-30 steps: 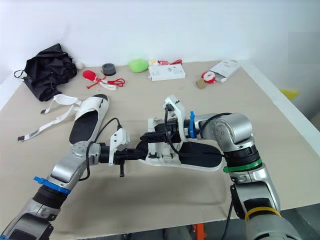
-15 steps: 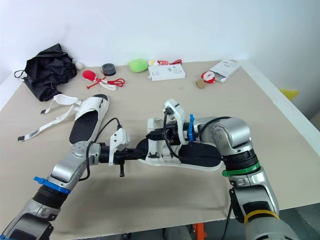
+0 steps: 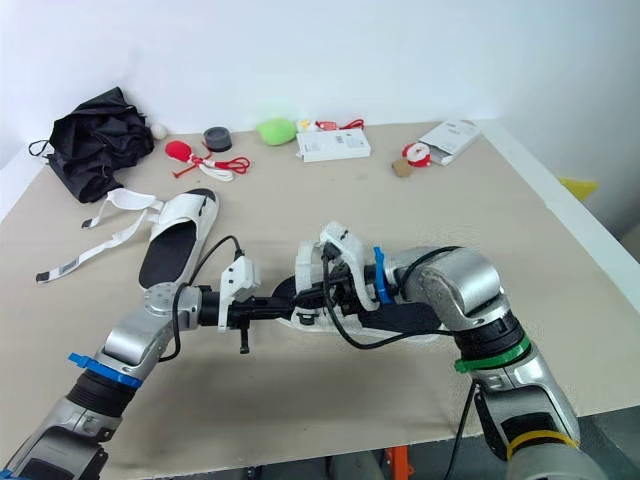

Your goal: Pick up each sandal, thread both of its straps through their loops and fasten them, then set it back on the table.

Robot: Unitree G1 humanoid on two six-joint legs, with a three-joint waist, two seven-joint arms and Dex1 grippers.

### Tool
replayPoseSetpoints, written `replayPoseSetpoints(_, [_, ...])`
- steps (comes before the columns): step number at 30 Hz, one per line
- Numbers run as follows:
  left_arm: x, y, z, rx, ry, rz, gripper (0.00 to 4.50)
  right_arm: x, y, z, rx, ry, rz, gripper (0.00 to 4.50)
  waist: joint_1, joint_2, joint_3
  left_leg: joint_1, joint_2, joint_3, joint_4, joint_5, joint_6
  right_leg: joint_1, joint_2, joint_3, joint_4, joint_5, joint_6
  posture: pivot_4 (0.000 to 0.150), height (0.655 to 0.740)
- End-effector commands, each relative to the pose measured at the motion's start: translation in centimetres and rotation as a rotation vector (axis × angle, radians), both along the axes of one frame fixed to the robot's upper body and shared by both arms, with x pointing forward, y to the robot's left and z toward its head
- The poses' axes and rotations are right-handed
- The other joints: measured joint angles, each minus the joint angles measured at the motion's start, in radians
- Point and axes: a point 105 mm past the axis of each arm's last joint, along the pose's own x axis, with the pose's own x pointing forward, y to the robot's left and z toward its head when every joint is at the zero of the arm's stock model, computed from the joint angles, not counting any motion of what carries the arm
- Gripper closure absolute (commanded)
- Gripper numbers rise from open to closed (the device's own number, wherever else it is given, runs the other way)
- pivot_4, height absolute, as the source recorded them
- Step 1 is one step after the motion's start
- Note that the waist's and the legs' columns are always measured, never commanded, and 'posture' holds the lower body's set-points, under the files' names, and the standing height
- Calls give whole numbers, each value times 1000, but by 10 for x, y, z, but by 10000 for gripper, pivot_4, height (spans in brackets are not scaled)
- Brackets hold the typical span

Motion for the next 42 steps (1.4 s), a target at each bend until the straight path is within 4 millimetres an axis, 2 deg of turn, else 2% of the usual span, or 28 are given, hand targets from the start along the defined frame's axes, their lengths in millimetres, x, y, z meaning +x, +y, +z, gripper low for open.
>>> replayPoseSetpoints(1, [-2, 5, -24, 65, 69, 32, 45000, -6, 4, 3, 11, -24, 41, 40020, 0, 0, 0, 0, 0, 0, 0, 0, 0, 0, 0, 0, 0, 0, 0, 1500, 7400])
replayPoseSetpoints(4, [-3, 5, -24, 65, 71, 32, 45000, -3, 3, 3, 8, -31, 25, 33856, 0, 0, 0, 0, 0, 0, 0, 0, 0, 0, 0, 0, 0, 0, 0, 1500, 7400])
replayPoseSetpoints(12, [-3, 5, -24, 67, 72, 33, 45000, 15, -2, 11, 28, -34, -49, 33856, 0, 0, 0, 0, 0, 0, 0, 0, 0, 0, 0, 0, 0, 0, 0, 1500, 7400])
replayPoseSetpoints(18, [-3, 6, -25, 67, 75, 35, 45000, 15, -1, 16, 63, -26, -44, 33856, -1, 0, 0, 0, 0, 0, 0, 0, 0, 0, 0, 0, 0, 0, 0, 1500, 7400])
replayPoseSetpoints(22, [-3, 6, -25, 67, 74, 37, 45000, 12, 1, 22, 117, -7, -34, 44406, -1, 0, 0, 0, 0, 0, 0, 0, 0, 0, 0, 0, 0, 0, 0, 1500, 7400])
replayPoseSetpoints(28, [-3, 7, -25, 69, 74, 37, 45000, -1, 3, 24, 122, 15, 20, 44406, -1, 0, 0, 0, 0, 0, 0, 0, 0, 0, 0, 0, 0, 0, 0, 1500, 7400])
replayPoseSetpoints(31, [-3, 7, -24, 69, 73, 37, 45000, -8, 5, 15, 89, 37, 46, 44406, 0, 0, 0, 0, 0, 0, 0, 0, 0, 0, 0, 0, 0, 0, 0, 1500, 7400])
replayPoseSetpoints(33, [-2, 7, -24, 70, 73, 37, 45000, -9, 3, -7, -33, 40, 34, 44406, 0, 0, 0, 0, 0, 0, 0, 0, 0, 0, 0, 0, 0, 0, 0, 1500, 7400])
replayPoseSetpoints(35, [-2, 7, -24, 70, 73, 37, 45000, -10, 0, -20, -101, 40, 29, 44406, 0, 0, 0, 0, 0, 0, 0, 0, 0, 0, 0, 0, 0, 0, 0, 1500, 7400])
replayPoseSetpoints(42, [-3, 7, -24, 73, 73, 32, 45000, -5, 1, -24, -122, 25, 15, 44406, -1, -1, -1, 2, 1, 0, 0, 0, 0, 1, 1, 0, 0, 0, -1, 1500, 7400])
